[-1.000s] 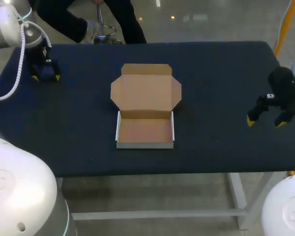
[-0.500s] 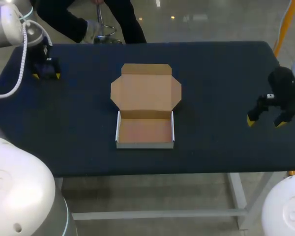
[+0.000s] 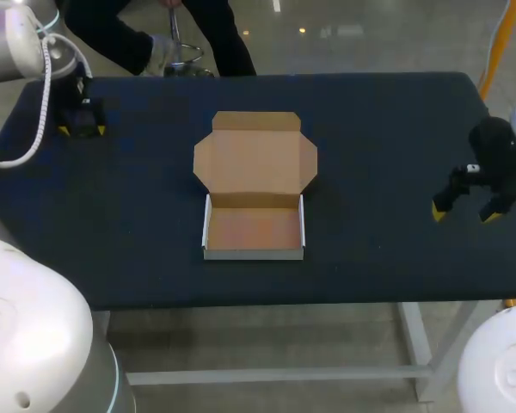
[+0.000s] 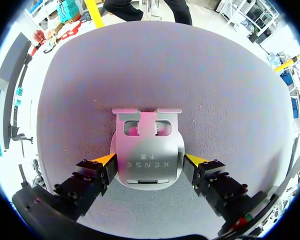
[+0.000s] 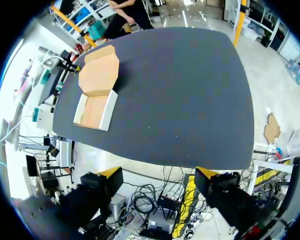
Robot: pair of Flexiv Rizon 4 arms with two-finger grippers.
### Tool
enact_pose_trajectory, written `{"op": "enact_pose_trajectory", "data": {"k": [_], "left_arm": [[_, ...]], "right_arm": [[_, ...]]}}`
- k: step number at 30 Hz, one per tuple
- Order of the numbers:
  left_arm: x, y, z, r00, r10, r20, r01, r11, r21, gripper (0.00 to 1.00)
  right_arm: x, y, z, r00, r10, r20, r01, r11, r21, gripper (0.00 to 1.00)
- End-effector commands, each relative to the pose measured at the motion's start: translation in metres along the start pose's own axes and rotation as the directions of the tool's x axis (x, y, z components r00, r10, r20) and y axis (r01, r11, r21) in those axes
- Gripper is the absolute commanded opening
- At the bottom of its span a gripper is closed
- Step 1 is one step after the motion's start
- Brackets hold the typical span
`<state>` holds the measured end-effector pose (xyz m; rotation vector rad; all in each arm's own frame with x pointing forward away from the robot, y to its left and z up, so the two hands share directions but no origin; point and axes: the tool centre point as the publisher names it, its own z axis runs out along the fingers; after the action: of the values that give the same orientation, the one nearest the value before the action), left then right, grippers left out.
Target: Assemble the packaging by folding the flat box into shape, placing the metal phone stand inside, and closing the box properly
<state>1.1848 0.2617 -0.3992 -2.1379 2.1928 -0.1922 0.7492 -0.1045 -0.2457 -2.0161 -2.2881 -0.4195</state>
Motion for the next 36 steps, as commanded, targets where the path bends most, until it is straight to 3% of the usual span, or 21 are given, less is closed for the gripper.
{"op": "enact_pose_trajectory", "data": {"k": [1,13,16,17,18,36], "left_arm": [[-0.002,-0.009,0.006,1.0,-0.001,0.001,0.001,1.0,-0.015,0.85],[-0.003,-0.013,0.005,1.0,-0.003,0.02,0.003,1.0,-0.004,0.66],[-0.003,-0.014,0.005,1.0,-0.006,0.029,0.006,1.0,-0.001,0.38],[-0.003,-0.014,0.005,0.999,-0.007,0.031,0.007,1.0,0.0,0.23],[-0.003,-0.014,0.005,0.999,-0.009,0.033,0.009,1.0,0.003,0.0],[-0.004,0.0,-0.02,0.999,-0.022,0.027,0.02,0.998,0.055,0.0]], "right_arm": [[0.0,0.0,-0.002,1.0,0.0,0.0,0.0,1.0,0.005,1.0],[0.0,0.0,-0.002,1.0,0.0,0.0,0.0,1.0,0.005,1.0],[0.0,0.0,-0.002,1.0,0.0,0.0,0.0,1.0,0.005,1.0],[0.0,0.0,-0.002,1.0,0.0,0.0,0.0,1.0,0.005,1.0],[0.0,0.0,-0.002,1.0,0.0,0.0,0.0,1.0,0.005,1.0],[0.0,0.0,-0.002,1.0,0.0,0.0,0.0,1.0,0.005,1.0]]}}
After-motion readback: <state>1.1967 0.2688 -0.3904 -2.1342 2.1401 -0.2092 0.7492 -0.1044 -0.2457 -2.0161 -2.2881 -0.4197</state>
